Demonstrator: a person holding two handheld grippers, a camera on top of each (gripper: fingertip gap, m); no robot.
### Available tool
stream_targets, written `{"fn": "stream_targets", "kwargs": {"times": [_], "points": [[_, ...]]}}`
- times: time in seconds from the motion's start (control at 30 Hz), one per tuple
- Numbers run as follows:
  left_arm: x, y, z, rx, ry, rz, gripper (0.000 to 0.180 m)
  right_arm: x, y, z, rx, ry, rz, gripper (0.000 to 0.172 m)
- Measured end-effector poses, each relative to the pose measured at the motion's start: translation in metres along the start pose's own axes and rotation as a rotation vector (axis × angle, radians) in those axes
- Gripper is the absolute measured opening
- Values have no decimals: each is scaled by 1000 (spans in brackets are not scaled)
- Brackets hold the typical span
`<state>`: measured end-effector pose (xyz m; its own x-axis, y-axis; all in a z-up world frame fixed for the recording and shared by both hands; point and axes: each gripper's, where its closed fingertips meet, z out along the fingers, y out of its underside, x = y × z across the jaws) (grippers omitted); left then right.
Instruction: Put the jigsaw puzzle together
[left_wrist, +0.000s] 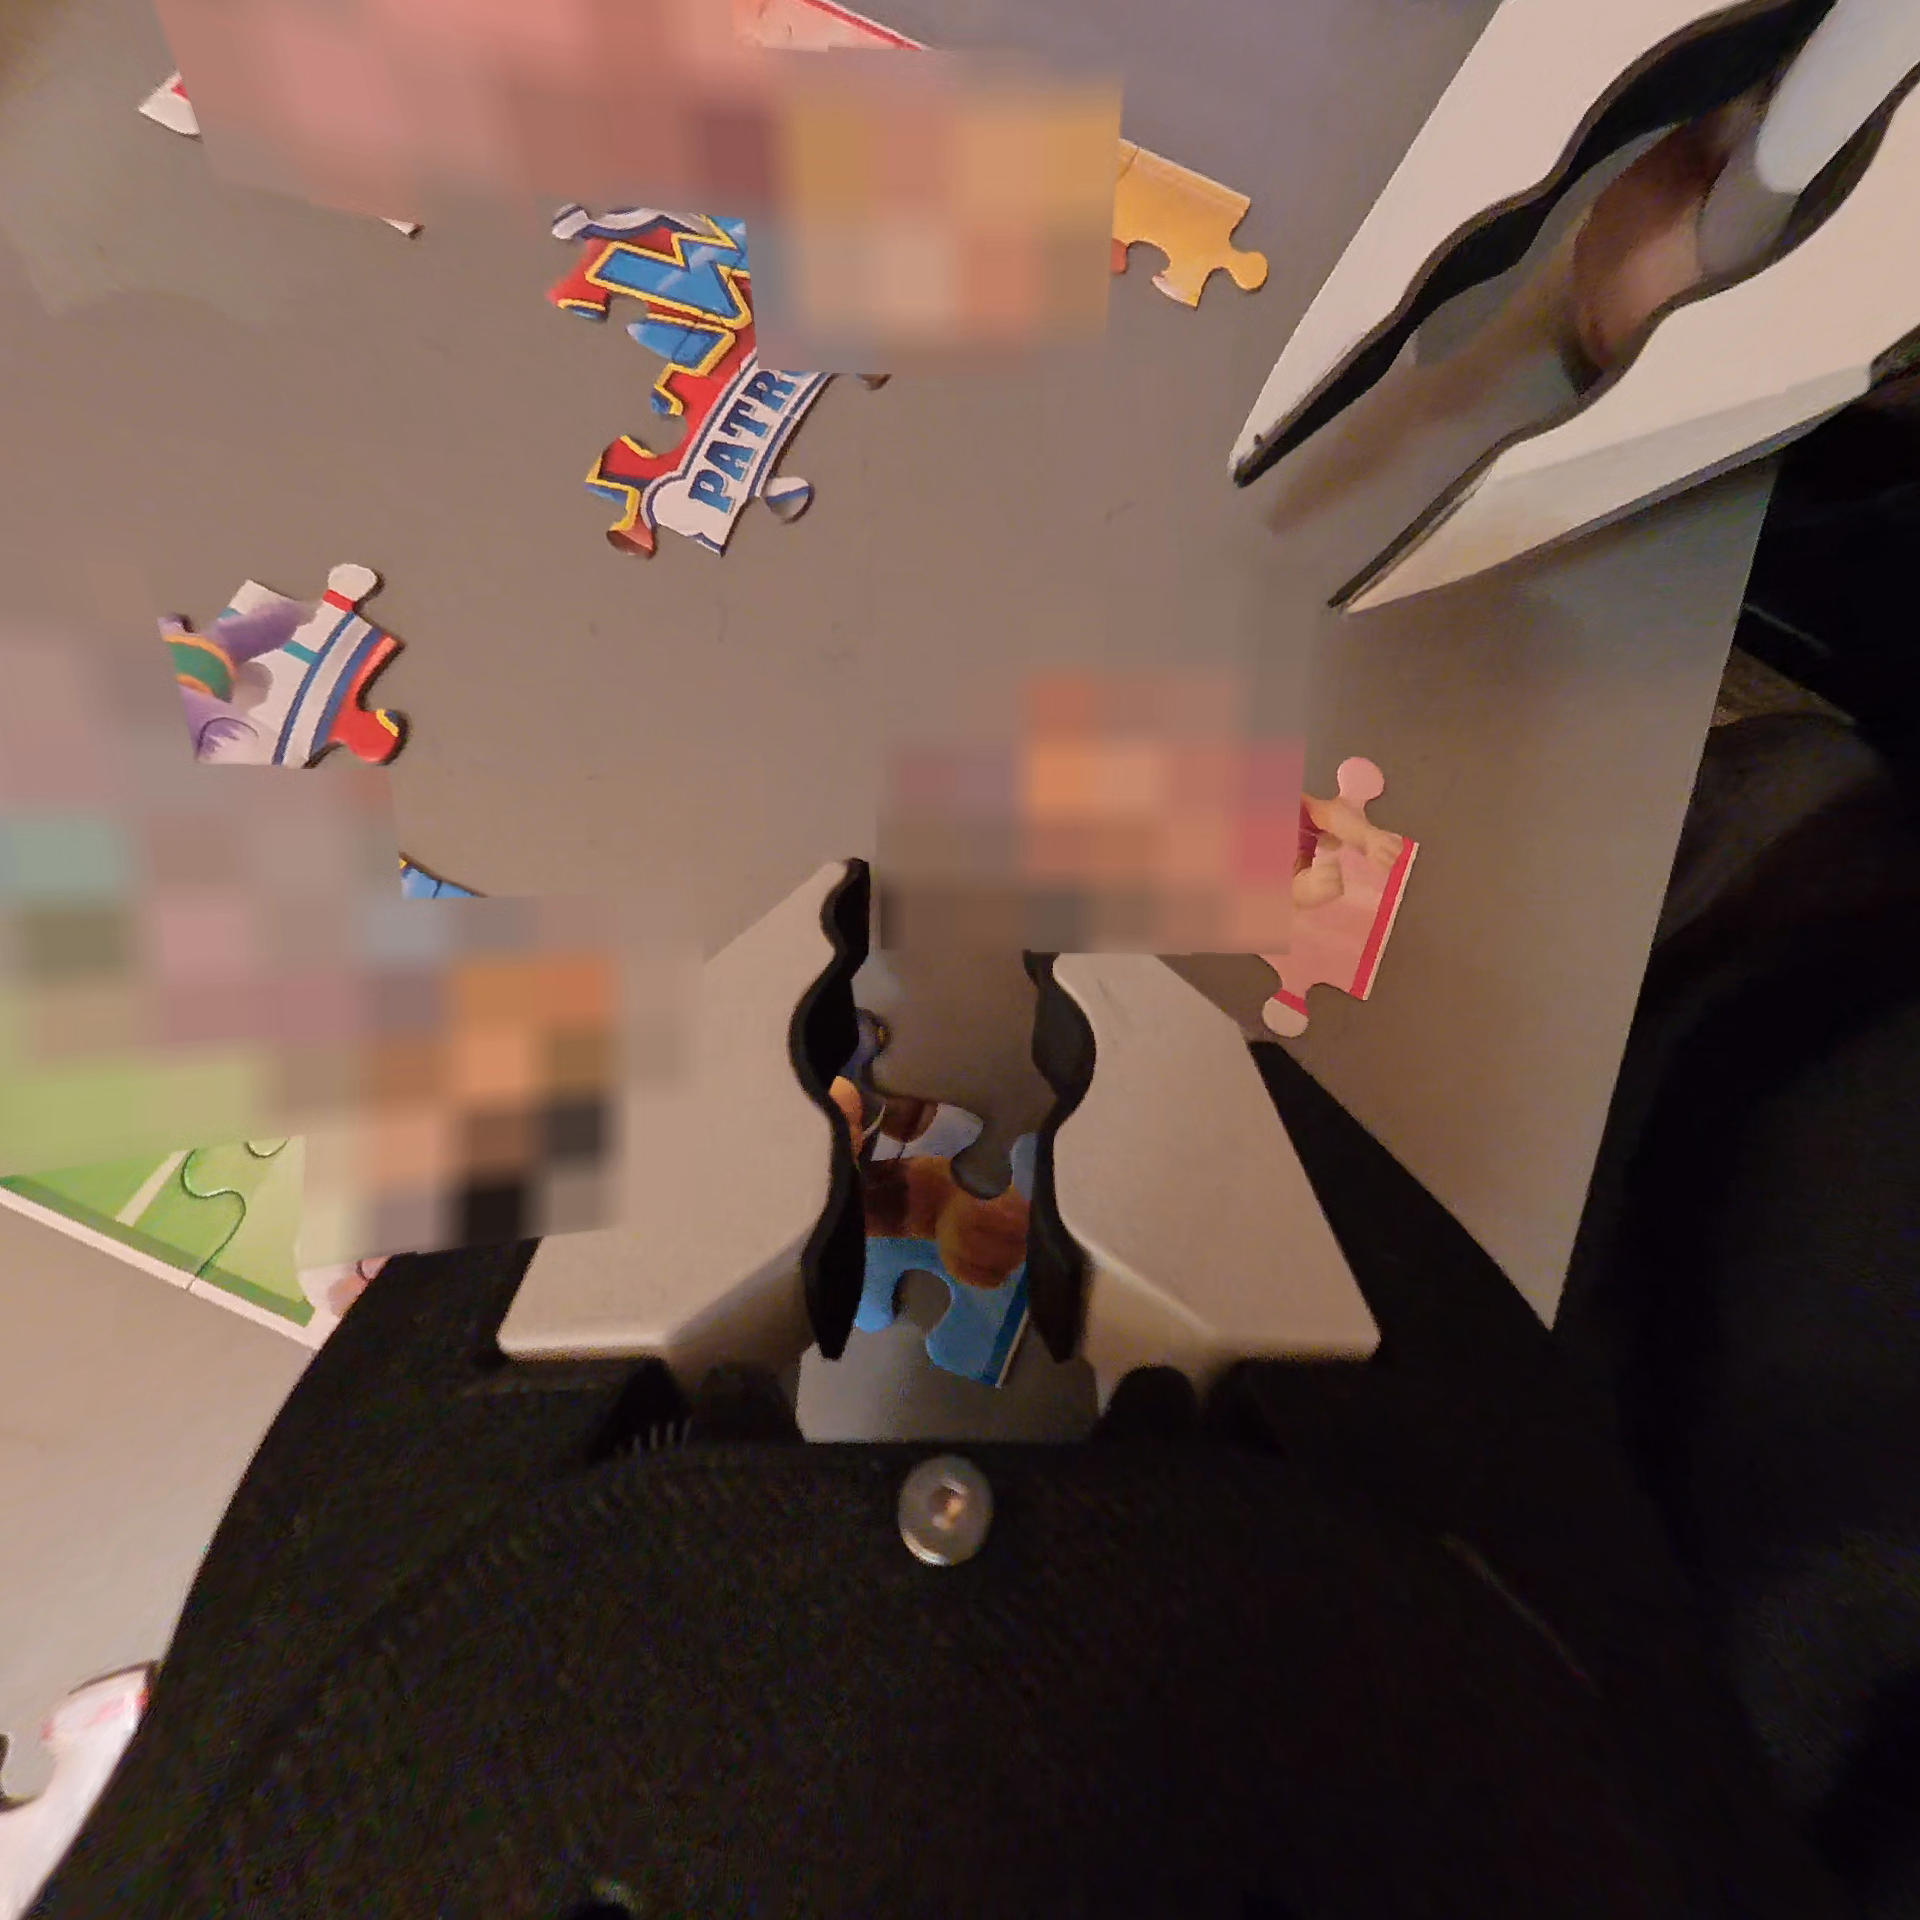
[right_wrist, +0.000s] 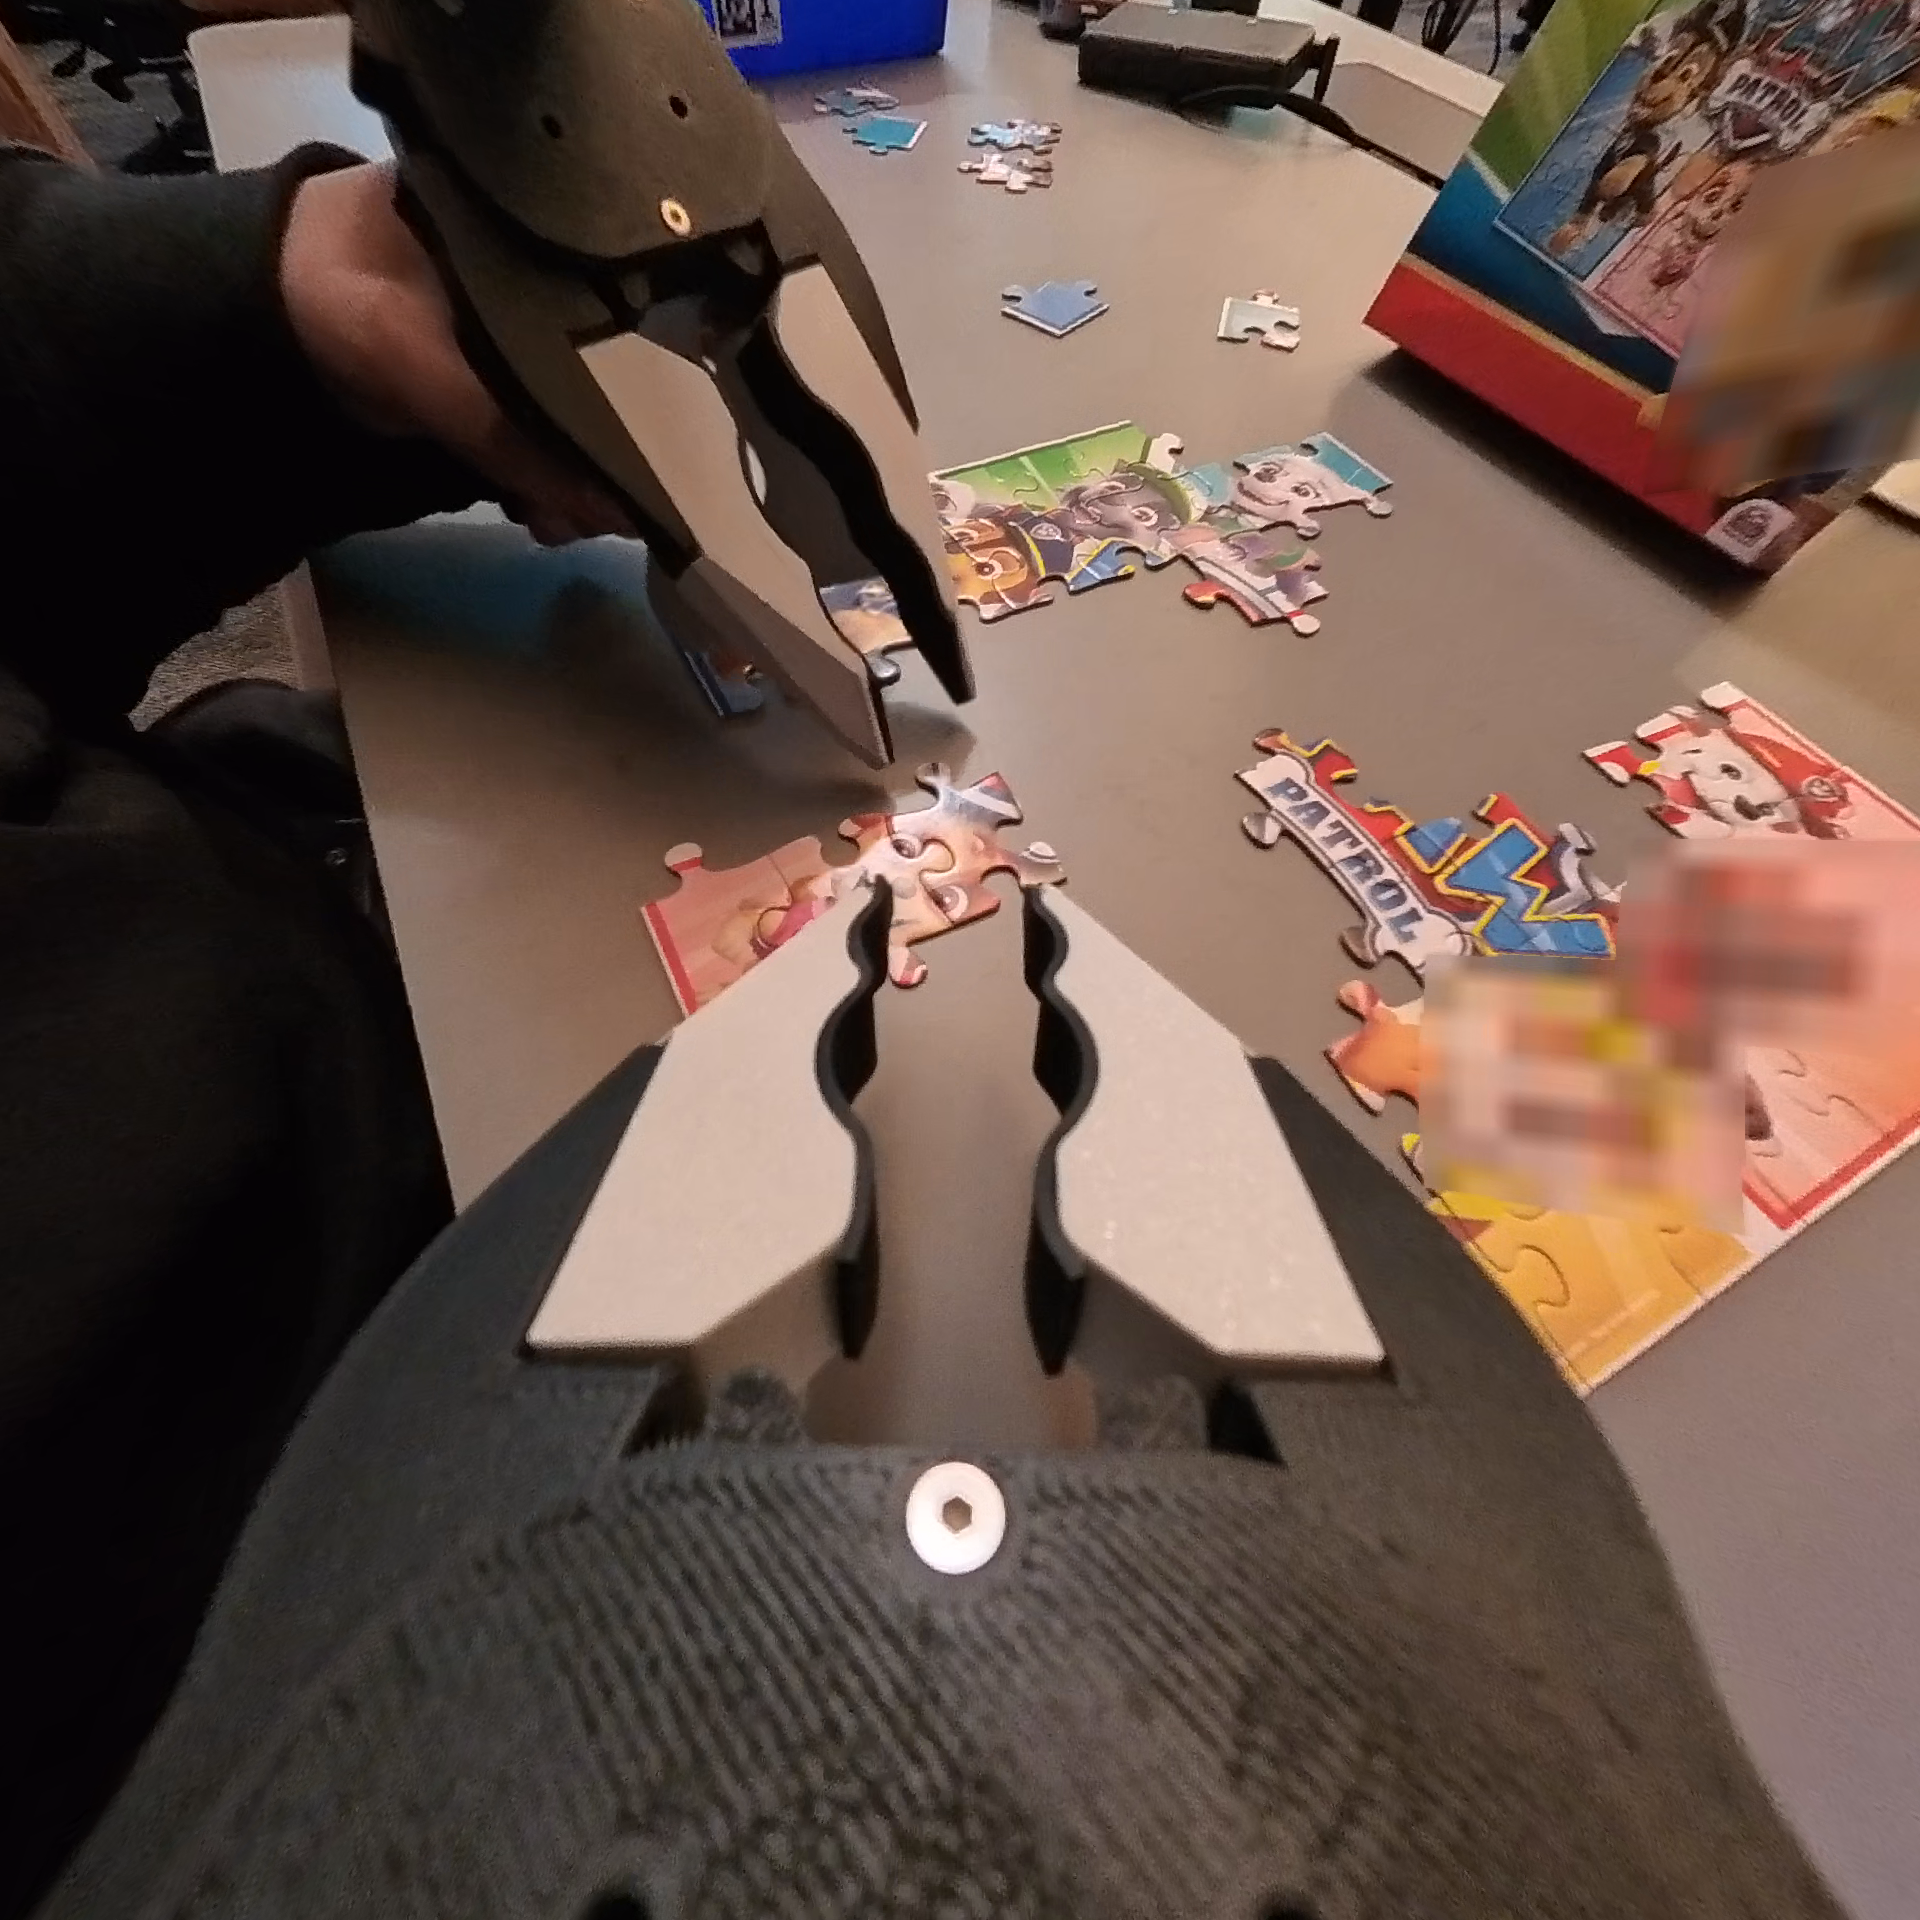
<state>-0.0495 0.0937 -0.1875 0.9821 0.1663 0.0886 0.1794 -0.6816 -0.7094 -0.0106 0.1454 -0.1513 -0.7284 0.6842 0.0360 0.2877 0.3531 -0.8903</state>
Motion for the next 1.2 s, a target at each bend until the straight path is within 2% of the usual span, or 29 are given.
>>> {"fn": "stream_targets", "kwargs": {"times": [0.37, 0.53, 0.7, 1.2], "points": [[-1, 3, 5, -20, 18, 30, 21, 1, -9, -9, 79, -79, 90, 23], [0, -1, 9, -24, 28, 42, 18, 1, -11, -11, 97, -81, 94, 23], [5, -2, 11, -26, 61, 39, 8, 1, -13, -12, 108, -77, 94, 23], [10, -3, 13, -29, 82, 35, 6, 6, -15, -14, 130, -67, 116, 23]]}}
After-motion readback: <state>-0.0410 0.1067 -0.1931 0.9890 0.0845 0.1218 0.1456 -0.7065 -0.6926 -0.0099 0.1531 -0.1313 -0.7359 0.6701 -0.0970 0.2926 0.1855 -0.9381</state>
